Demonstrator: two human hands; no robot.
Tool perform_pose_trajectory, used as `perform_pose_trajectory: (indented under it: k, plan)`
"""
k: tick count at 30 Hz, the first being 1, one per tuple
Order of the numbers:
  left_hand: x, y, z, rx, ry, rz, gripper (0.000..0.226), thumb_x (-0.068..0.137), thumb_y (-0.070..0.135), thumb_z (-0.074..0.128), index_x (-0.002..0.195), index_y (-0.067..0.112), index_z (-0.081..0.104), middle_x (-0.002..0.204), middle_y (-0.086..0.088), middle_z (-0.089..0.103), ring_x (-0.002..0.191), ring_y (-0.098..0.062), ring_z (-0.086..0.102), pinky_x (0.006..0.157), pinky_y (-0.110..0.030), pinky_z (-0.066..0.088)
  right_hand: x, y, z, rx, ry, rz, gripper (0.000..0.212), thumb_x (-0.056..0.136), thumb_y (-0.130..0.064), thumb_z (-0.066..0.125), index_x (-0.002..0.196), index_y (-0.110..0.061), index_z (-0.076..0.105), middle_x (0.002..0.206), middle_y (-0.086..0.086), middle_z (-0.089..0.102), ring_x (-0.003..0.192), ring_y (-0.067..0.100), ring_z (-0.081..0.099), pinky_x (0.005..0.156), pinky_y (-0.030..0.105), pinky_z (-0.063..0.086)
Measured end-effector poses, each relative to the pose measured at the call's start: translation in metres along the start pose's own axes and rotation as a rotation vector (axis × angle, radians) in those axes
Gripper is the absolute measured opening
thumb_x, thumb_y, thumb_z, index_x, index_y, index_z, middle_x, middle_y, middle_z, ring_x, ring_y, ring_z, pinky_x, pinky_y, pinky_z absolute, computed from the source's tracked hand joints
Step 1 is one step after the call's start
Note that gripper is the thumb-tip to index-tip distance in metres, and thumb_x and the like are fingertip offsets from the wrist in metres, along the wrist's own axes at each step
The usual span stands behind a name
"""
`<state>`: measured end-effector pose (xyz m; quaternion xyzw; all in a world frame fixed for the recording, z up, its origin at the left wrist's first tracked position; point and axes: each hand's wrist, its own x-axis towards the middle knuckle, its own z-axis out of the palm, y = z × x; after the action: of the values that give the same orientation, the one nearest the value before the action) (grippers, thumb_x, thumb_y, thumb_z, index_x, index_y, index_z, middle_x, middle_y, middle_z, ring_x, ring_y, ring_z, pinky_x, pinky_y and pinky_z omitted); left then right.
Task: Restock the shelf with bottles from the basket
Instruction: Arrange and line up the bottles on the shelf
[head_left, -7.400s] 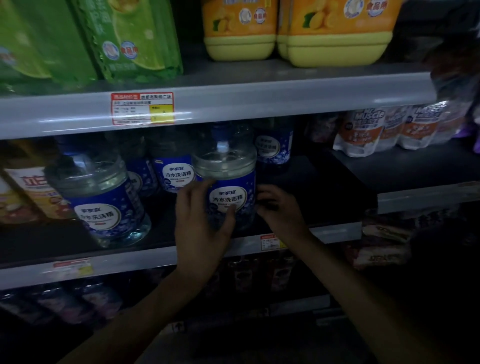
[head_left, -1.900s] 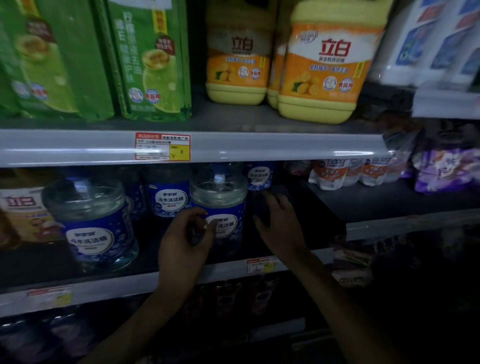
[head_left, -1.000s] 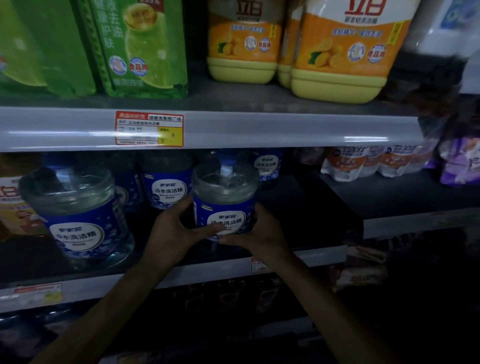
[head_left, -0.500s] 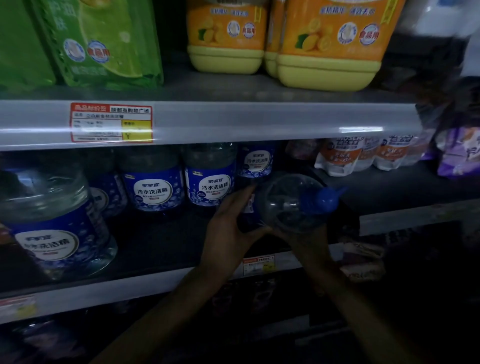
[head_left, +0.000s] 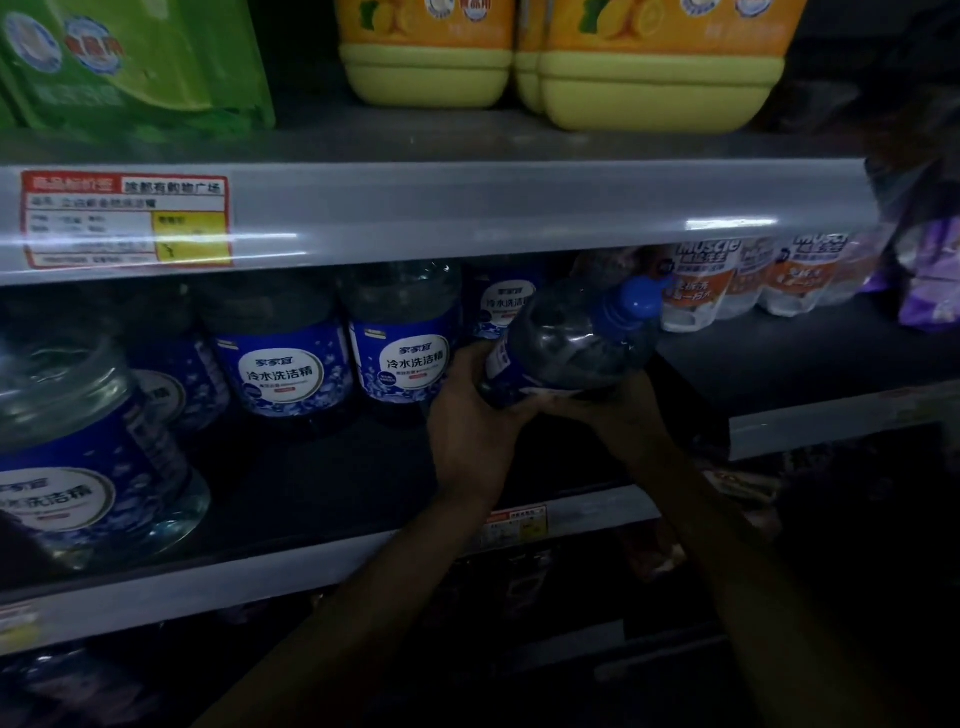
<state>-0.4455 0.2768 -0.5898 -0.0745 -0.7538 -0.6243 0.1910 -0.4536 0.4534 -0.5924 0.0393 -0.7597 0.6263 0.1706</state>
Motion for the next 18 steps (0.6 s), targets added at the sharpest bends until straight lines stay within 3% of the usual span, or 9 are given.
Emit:
perform_pose_trajectory:
  k: [5, 9, 12, 18]
  plan:
    - [0.003, -0.001, 0.007, 0.006, 0.048, -0.034, 0.066, 0.076, 0.025, 0.091, 0.136, 0.023, 0.064, 0.124, 0.010, 0.073, 0.112, -0.005, 0.069, 0.097, -0.037, 0.059, 0.009, -0.002, 0.010, 0.040, 0.025, 0.050, 0.060, 0.069, 0.007, 0.086, 0.124, -0.001, 0.064, 0.110, 0.002, 0.077, 0.102, 0.016, 0.073, 0.082, 0.026, 0.057]
    - [0.005, 0.003, 0.009, 0.030, 0.071, -0.059, 0.061, 0.084, 0.037, 0.081, 0.140, 0.025, 0.061, 0.128, 0.010, 0.072, 0.116, -0.007, 0.068, 0.099, -0.038, 0.058, 0.012, -0.005, 0.020, 0.036, 0.000, 0.029, 0.058, 0.076, 0.002, 0.083, 0.130, -0.005, 0.062, 0.118, 0.006, 0.073, 0.106, 0.012, 0.071, 0.082, 0.022, 0.056]
    - [0.004, 0.004, 0.009, 0.032, 0.071, -0.096, 0.064, 0.088, 0.052, 0.067, 0.146, 0.027, 0.056, 0.139, 0.009, 0.066, 0.128, -0.010, 0.062, 0.107, -0.041, 0.053, 0.015, -0.002, 0.029, 0.014, 0.040, 0.017, 0.055, 0.079, 0.000, 0.083, 0.130, -0.005, 0.063, 0.118, 0.006, 0.073, 0.098, -0.003, 0.069, 0.079, 0.014, 0.054]
    - [0.003, 0.001, 0.006, -0.015, 0.014, -0.179, 0.058, 0.097, 0.015, 0.068, 0.152, 0.022, 0.051, 0.144, 0.004, 0.063, 0.129, -0.009, 0.059, 0.112, -0.037, 0.049, 0.018, 0.007, 0.039, 0.004, 0.093, 0.033, 0.057, 0.078, -0.002, 0.083, 0.126, -0.025, 0.062, 0.117, -0.004, 0.072, 0.108, 0.005, 0.068, 0.095, 0.032, 0.056]
